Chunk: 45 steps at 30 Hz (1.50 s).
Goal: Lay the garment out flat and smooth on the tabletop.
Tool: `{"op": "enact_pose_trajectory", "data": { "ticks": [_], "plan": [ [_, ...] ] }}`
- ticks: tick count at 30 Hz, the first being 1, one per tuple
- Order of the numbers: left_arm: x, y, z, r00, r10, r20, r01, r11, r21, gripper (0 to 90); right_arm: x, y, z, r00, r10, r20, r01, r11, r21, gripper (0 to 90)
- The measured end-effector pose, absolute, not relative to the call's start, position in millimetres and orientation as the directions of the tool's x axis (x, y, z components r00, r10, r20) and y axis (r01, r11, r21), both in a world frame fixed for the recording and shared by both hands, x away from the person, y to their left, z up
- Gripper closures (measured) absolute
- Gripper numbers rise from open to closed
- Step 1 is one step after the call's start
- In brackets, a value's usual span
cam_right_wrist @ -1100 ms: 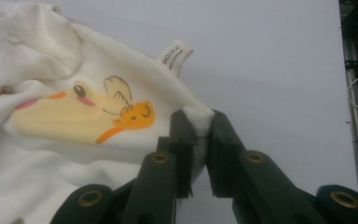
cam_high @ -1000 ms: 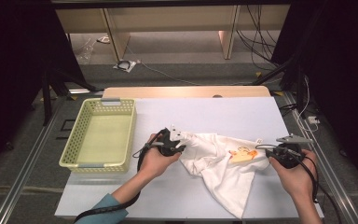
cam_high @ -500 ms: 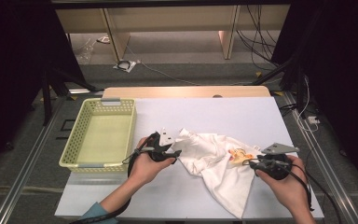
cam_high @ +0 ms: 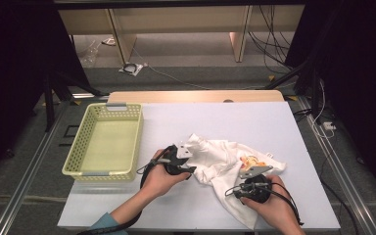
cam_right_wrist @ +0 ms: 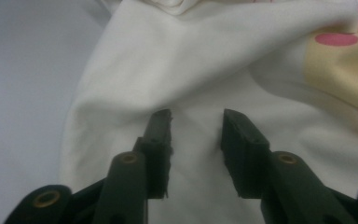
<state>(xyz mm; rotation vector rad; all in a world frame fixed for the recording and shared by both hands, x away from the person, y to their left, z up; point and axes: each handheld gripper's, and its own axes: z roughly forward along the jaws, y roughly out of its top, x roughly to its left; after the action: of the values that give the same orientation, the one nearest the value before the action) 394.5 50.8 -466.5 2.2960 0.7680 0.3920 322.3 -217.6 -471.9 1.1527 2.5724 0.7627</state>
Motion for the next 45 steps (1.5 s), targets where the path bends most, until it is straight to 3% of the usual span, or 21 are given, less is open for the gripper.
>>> {"op": "enact_pose_trajectory", "data": {
  "ticks": [5, 11, 14, 17, 21, 25, 26, 28, 30, 34, 40, 44, 45],
  "plan": [
    [401.7, 42.3, -472.6, 0.782, 0.619, 0.070, 0.425, -0.612, 0.667, 62.4, 319.1, -211.3, -472.1, -0.649, 0.760, 0.034, 0.657, 0.539, 0.527, 89.1],
    [404.9, 36.8, -478.2, 0.784, 0.616, 0.075, 0.432, -0.628, 0.647, 75.9, 317.7, -208.7, -471.4, -0.621, 0.782, 0.049, 0.684, 0.510, 0.521, 90.0],
    [407.4, 35.2, -476.3, 0.787, 0.613, 0.072, 0.434, -0.632, 0.642, 82.6, 312.8, -201.7, -469.6, -0.640, 0.759, 0.116, 0.694, 0.507, 0.511, 90.0],
    [408.3, 35.1, -474.6, 0.778, 0.622, 0.088, 0.430, -0.629, 0.648, 88.1, 308.1, -193.0, -468.7, -0.655, 0.748, 0.104, 0.683, 0.527, 0.505, 90.0],
    [409.0, 37.5, -471.3, 0.773, 0.627, 0.099, 0.424, -0.625, 0.656, 89.3, 304.3, -184.7, -467.7, -0.680, 0.724, 0.113, 0.668, 0.548, 0.503, 90.0],
    [402.1, 42.2, -464.5, 0.784, 0.612, 0.105, 0.402, -0.630, 0.665, 84.8, 304.3, -185.7, -463.1, -0.680, 0.723, 0.121, 0.665, 0.539, 0.516, 90.0],
    [394.6, 43.6, -462.5, 0.804, 0.587, 0.098, 0.388, -0.642, 0.661, 78.1, 308.7, -195.1, -457.5, -0.667, 0.736, 0.116, 0.662, 0.514, 0.545, 87.5],
    [390.2, 43.6, -461.7, 0.813, 0.576, 0.083, 0.386, -0.642, 0.663, 73.0, 311.9, -201.9, -454.2, -0.651, 0.752, 0.102, 0.664, 0.499, 0.557, 84.0],
    [376.8, 37.7, -460.7, 0.849, 0.527, 0.040, 0.371, -0.647, 0.666, 62.8, 326.0, -226.6, -446.6, -0.574, 0.818, 0.041, 0.676, 0.445, 0.588, 73.1],
    [369.6, 21.6, -463.6, 0.879, 0.473, 0.066, 0.319, -0.683, 0.657, 47.8, 344.6, -251.3, -452.5, -0.501, 0.865, 0.018, 0.717, 0.403, 0.568, 63.8],
    [370.1, 4.9, -471.5, 0.893, 0.441, 0.089, 0.296, -0.725, 0.621, 44.6, 348.0, -256.8, -465.8, -0.500, 0.866, 0.023, 0.729, 0.407, 0.550, 58.4],
    [374.1, -1.7, -477.5, 0.892, 0.442, 0.097, 0.303, -0.742, 0.598, 48.9, 348.2, -255.3, -471.2, -0.500, 0.866, 0.011, 0.727, 0.413, 0.548, 62.0],
    [375.1, -4.1, -477.2, 0.889, 0.449, 0.090, 0.315, -0.742, 0.592, 50.0, 348.3, -254.0, -471.5, -0.501, 0.865, -0.011, 0.720, 0.424, 0.549, 67.4]
  ]
}}
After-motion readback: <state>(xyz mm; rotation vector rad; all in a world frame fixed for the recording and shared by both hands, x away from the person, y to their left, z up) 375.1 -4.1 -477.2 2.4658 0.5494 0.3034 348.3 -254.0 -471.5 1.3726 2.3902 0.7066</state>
